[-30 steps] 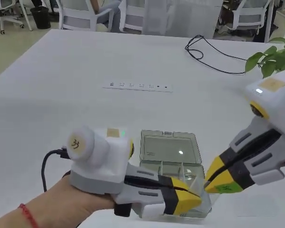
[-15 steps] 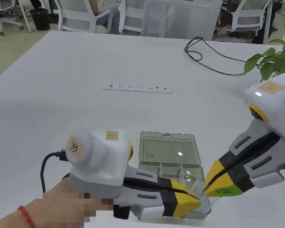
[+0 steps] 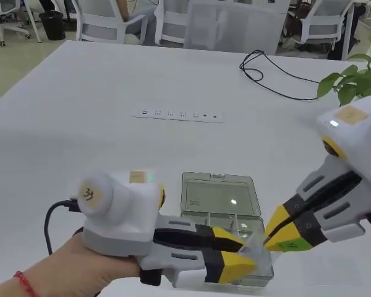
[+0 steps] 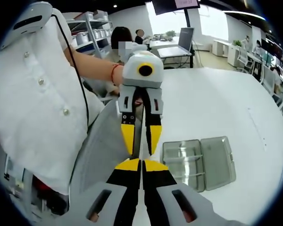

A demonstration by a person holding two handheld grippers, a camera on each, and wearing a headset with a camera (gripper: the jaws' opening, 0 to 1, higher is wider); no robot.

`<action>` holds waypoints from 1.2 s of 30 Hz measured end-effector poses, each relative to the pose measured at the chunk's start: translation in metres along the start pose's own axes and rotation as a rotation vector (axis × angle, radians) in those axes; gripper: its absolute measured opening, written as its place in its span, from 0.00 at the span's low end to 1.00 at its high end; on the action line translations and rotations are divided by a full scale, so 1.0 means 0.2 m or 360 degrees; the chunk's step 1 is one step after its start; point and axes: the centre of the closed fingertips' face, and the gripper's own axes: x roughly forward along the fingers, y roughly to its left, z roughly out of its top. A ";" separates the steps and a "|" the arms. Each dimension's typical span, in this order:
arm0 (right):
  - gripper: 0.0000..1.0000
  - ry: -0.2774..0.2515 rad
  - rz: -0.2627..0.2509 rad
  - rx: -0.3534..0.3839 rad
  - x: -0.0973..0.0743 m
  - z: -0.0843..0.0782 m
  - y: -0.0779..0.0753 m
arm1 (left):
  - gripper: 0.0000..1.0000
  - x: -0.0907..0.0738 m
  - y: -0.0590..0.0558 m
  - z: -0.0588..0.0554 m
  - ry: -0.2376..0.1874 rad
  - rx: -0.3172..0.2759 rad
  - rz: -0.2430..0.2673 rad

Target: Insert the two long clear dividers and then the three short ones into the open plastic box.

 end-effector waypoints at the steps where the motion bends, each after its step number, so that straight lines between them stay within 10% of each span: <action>1: 0.03 -0.0001 -0.0007 0.0003 0.00 0.00 0.00 | 0.16 -0.01 0.01 0.00 0.0000 -0.0006 0.0011; 36: 0.03 0.0076 -0.0218 -0.0040 0.09 0.07 -0.24 | 0.79 -0.35 0.19 -0.04 -0.0014 0.0071 0.0389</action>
